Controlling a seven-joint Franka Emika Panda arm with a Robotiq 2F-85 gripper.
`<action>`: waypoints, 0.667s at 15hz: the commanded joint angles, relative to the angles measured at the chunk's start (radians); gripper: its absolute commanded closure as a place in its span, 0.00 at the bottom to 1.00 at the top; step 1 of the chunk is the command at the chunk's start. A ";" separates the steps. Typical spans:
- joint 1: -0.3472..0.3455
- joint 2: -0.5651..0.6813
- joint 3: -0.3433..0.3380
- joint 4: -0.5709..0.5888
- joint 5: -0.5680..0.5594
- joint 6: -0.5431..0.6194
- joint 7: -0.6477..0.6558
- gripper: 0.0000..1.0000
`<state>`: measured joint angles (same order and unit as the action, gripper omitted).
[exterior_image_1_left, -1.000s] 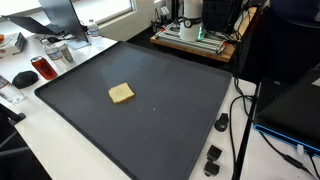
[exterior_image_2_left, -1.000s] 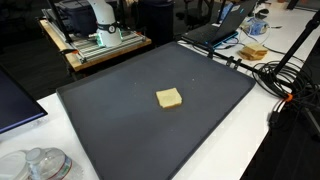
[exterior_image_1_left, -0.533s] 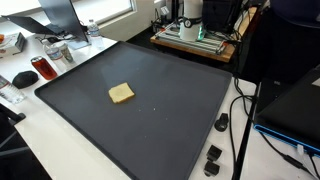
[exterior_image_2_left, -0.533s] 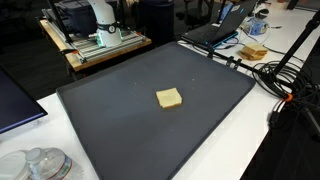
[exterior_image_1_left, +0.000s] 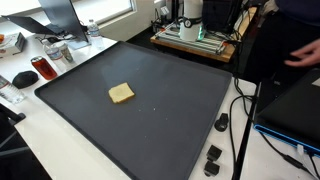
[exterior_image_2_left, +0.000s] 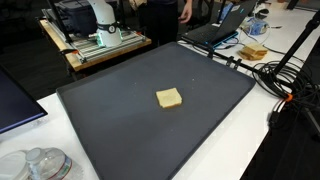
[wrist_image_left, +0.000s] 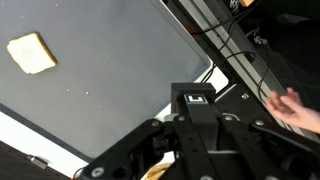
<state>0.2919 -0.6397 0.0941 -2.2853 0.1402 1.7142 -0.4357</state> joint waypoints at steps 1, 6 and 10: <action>-0.079 0.031 -0.066 0.036 -0.046 -0.022 0.037 0.95; -0.196 0.138 -0.136 0.110 -0.090 0.014 0.103 0.95; -0.231 0.290 -0.108 0.216 -0.115 0.052 0.192 0.95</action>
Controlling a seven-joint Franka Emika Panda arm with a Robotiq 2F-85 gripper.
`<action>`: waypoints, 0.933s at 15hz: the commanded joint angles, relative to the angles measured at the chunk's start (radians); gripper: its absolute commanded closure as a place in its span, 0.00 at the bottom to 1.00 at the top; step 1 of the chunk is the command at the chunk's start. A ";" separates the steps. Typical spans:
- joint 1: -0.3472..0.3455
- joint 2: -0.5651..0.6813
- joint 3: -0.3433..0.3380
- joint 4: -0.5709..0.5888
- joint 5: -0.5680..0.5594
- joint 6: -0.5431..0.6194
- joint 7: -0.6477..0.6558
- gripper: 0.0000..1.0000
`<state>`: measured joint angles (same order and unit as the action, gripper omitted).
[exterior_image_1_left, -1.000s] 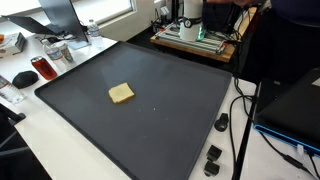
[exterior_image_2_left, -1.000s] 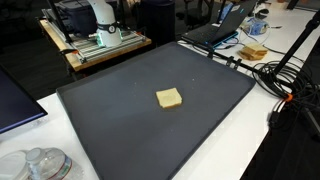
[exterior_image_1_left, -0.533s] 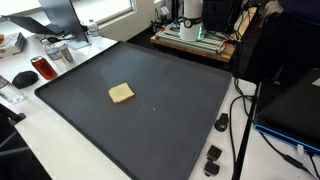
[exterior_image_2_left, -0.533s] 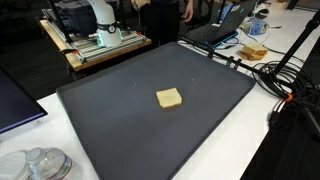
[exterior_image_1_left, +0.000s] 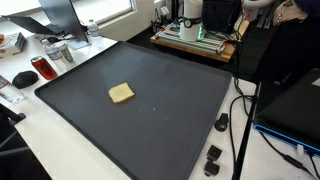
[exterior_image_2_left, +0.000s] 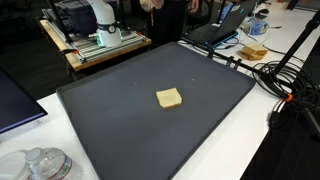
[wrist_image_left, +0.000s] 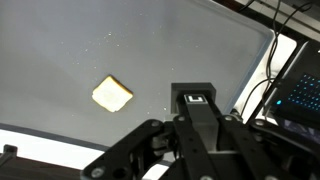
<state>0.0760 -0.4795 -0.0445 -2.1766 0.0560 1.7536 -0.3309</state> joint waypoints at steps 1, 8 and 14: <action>-0.018 0.171 0.041 0.132 -0.040 0.021 0.121 0.95; -0.014 0.293 0.081 0.166 -0.111 0.041 0.246 0.79; -0.018 0.301 0.080 0.183 -0.114 0.041 0.249 0.79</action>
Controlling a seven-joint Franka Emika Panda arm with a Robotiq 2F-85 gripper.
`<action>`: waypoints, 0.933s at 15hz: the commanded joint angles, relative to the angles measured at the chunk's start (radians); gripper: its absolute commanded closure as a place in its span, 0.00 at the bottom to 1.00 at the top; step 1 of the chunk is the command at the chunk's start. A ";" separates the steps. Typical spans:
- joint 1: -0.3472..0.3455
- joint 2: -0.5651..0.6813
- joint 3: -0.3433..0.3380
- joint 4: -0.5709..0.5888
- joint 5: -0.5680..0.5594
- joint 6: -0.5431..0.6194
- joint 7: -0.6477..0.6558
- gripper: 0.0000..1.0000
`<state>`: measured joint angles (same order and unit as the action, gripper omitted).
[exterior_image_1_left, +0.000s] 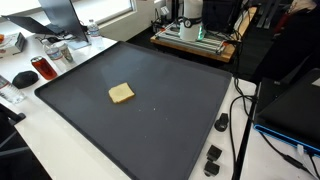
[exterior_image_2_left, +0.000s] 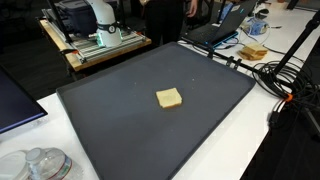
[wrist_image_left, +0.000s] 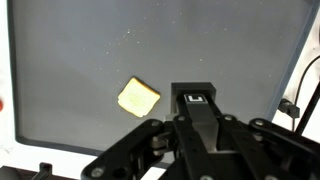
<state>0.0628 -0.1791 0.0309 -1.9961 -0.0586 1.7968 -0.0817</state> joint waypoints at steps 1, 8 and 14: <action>-0.005 0.001 0.005 0.002 0.001 -0.003 0.000 0.79; -0.007 0.163 0.012 0.096 -0.035 0.024 0.053 0.95; 0.013 0.347 0.015 0.172 -0.123 0.128 0.264 0.95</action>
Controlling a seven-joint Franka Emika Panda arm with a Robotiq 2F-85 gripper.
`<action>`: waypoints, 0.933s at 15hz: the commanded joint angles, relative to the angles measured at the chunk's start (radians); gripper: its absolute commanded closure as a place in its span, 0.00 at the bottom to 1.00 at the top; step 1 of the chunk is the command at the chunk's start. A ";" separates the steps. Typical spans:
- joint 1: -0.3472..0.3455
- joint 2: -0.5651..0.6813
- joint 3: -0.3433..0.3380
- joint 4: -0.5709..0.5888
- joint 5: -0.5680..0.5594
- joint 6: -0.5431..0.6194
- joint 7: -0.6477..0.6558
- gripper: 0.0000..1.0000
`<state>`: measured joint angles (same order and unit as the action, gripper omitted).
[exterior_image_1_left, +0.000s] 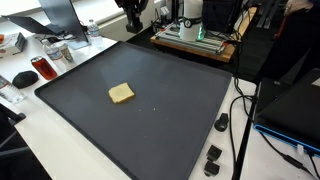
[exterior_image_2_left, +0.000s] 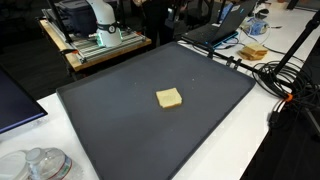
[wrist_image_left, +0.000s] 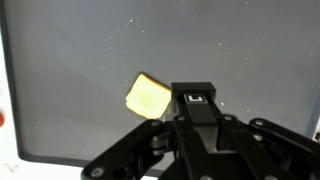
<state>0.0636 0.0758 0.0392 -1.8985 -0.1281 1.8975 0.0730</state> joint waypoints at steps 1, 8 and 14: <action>0.023 0.123 0.004 0.092 -0.082 0.044 0.168 0.95; 0.119 0.306 -0.041 0.237 -0.216 0.037 0.582 0.95; 0.198 0.473 -0.081 0.383 -0.294 -0.050 0.805 0.95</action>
<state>0.2215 0.4536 -0.0151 -1.6275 -0.3805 1.9257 0.8005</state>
